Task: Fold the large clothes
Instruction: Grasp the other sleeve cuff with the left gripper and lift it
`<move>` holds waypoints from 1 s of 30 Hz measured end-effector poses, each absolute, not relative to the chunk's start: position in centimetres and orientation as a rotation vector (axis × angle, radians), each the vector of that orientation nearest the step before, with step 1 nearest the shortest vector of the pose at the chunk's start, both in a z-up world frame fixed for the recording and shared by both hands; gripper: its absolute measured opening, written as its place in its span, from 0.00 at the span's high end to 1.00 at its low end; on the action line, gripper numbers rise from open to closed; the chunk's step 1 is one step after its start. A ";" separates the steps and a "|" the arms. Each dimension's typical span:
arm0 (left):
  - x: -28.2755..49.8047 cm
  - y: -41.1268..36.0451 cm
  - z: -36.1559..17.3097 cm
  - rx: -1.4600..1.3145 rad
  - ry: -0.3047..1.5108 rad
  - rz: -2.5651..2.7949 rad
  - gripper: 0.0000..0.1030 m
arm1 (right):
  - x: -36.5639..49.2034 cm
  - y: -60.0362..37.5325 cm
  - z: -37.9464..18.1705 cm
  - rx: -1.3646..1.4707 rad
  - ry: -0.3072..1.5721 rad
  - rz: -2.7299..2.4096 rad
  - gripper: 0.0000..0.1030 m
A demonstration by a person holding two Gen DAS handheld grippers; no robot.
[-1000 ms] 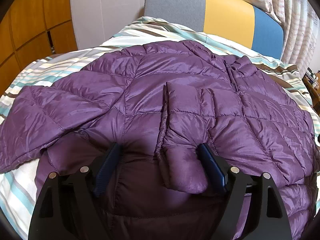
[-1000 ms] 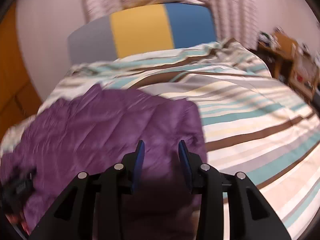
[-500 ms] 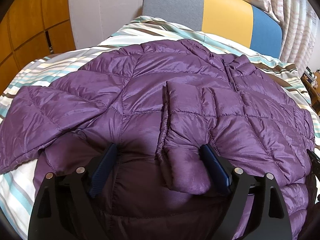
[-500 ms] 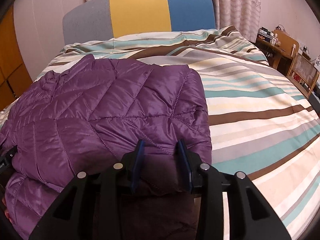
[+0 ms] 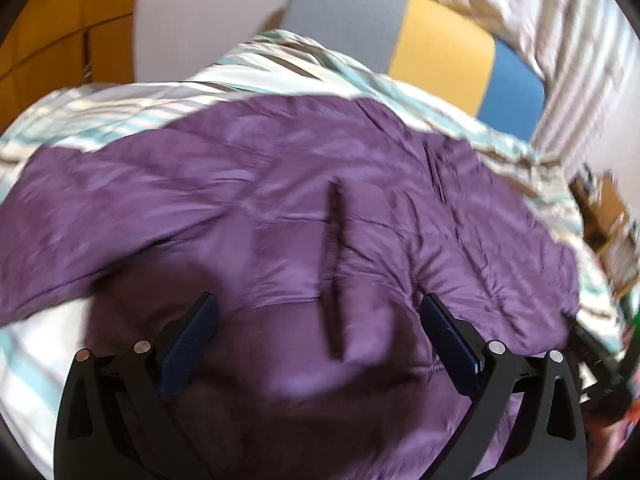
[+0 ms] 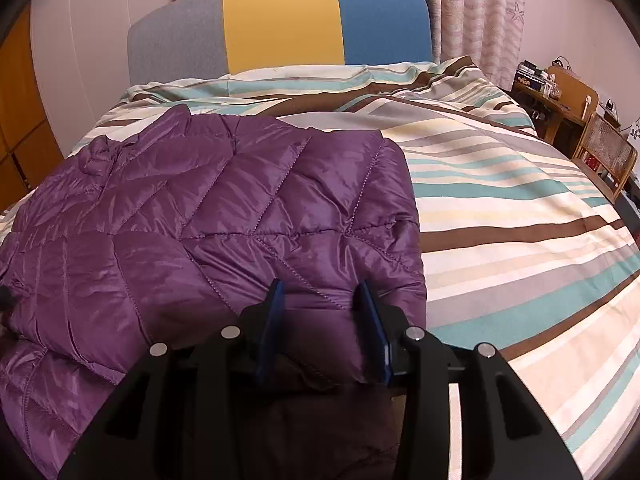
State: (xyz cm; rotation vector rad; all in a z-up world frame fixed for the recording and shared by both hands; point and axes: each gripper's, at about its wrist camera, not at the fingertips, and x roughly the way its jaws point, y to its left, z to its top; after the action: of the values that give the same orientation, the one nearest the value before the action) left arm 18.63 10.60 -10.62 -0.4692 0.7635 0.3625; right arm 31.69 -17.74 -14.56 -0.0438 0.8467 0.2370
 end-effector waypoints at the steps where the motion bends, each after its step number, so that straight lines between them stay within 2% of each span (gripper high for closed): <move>1: 17.7 11.2 -10.2 -0.494 0.737 0.374 0.03 | 31.7 -17.7 -14.6 -0.043 0.847 0.237 0.62; 7: 8.5 17.3 -8.4 -0.644 0.549 0.595 0.03 | 31.8 -17.6 -14.5 -0.046 0.847 0.237 0.61; 16: -4.4 25.5 -12.0 -1.016 0.338 0.906 0.03 | 31.8 -17.6 -14.5 -0.047 0.847 0.237 0.60; 21: -7.8 27.5 -11.9 -1.055 0.238 1.028 0.05 | 31.8 -17.5 -14.6 -0.048 0.847 0.235 0.60; 26: -9.8 29.9 -12.4 -1.143 0.166 1.093 0.19 | 31.8 -17.3 -14.6 -0.055 0.847 0.235 0.60; 30: -10.7 31.7 -12.2 -1.176 0.104 1.135 0.22 | 31.8 -17.3 -14.6 -0.055 0.848 0.235 0.59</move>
State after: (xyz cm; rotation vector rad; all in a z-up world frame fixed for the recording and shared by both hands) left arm -10.69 31.71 -12.22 -1.1759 0.1044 1.1346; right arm 31.79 -17.32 -14.56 -0.0549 0.8477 0.2350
